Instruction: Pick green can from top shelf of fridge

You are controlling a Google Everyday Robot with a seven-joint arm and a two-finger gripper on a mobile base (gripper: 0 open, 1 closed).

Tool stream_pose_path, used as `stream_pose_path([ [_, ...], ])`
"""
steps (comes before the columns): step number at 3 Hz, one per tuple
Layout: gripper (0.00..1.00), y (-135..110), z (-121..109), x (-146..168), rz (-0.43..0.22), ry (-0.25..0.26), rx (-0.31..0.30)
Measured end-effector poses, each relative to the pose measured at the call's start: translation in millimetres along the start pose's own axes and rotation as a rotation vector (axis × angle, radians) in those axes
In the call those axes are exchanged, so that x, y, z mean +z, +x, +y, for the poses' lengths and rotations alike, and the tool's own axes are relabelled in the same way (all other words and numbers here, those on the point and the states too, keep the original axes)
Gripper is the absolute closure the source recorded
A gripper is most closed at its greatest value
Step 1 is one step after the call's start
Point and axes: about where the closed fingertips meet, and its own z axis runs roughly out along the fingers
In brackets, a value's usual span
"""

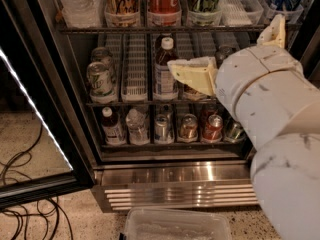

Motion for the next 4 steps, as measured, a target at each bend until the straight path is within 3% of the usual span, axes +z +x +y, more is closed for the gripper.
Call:
stream_pose_path([
  [2,0.00,-10.6,-16.6,5.3,-0.093,0.099,0.036],
  [3,0.00,-13.4,-22.1,17.3,-0.121,0.123,0.032],
  [4,0.00,-13.5,-18.6,39.7,-0.131,0.104,0.045],
])
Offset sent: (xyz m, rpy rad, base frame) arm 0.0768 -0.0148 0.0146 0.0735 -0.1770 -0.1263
